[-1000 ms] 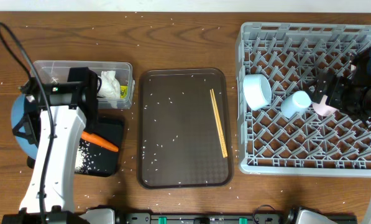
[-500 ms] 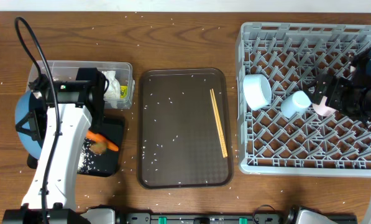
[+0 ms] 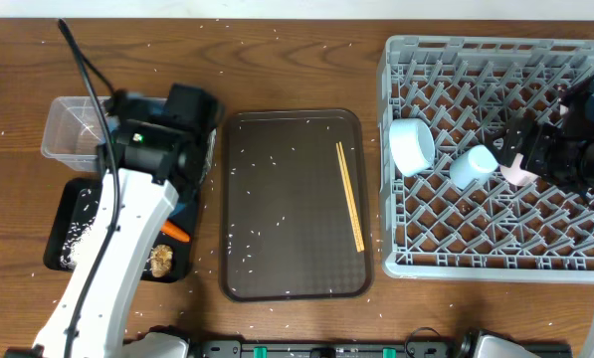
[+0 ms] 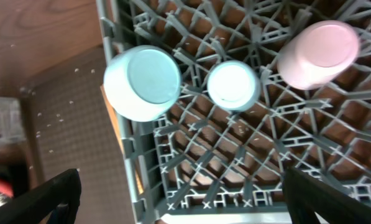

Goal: Sort waste into correct bins and load items into the dishwasher rack
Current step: 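Tip the plate over the black tray to dump the cookie, then raise the plate toward the right gripper and grasp it with right gripper, then carry the plate with right gripper over the dish rack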

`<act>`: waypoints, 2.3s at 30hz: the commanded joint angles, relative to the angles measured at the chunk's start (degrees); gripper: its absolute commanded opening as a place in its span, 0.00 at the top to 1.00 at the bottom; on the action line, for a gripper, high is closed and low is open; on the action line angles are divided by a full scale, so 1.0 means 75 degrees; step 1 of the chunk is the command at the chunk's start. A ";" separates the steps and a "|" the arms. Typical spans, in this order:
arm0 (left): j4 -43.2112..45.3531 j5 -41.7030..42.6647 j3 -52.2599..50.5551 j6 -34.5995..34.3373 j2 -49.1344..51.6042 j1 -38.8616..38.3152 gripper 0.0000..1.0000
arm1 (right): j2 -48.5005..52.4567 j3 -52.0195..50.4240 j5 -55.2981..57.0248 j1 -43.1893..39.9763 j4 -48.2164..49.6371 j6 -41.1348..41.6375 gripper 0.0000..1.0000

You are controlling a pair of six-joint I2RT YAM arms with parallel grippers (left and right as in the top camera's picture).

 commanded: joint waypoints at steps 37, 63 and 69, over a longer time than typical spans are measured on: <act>0.4004 0.8329 0.0697 -0.0187 -0.0280 -0.1376 0.94 | 0.0015 0.0096 -0.1568 0.3579 0.2381 -0.1378 0.14; 0.4188 0.9002 0.0697 -0.0207 -0.0312 -0.1373 0.83 | 0.0347 0.0099 -0.2667 0.3576 0.2911 -0.1084 0.71; 0.4205 0.9002 0.0697 -0.0204 -0.0309 -0.1373 0.83 | 0.0309 0.0099 -0.2203 0.3564 0.2833 -0.1084 0.74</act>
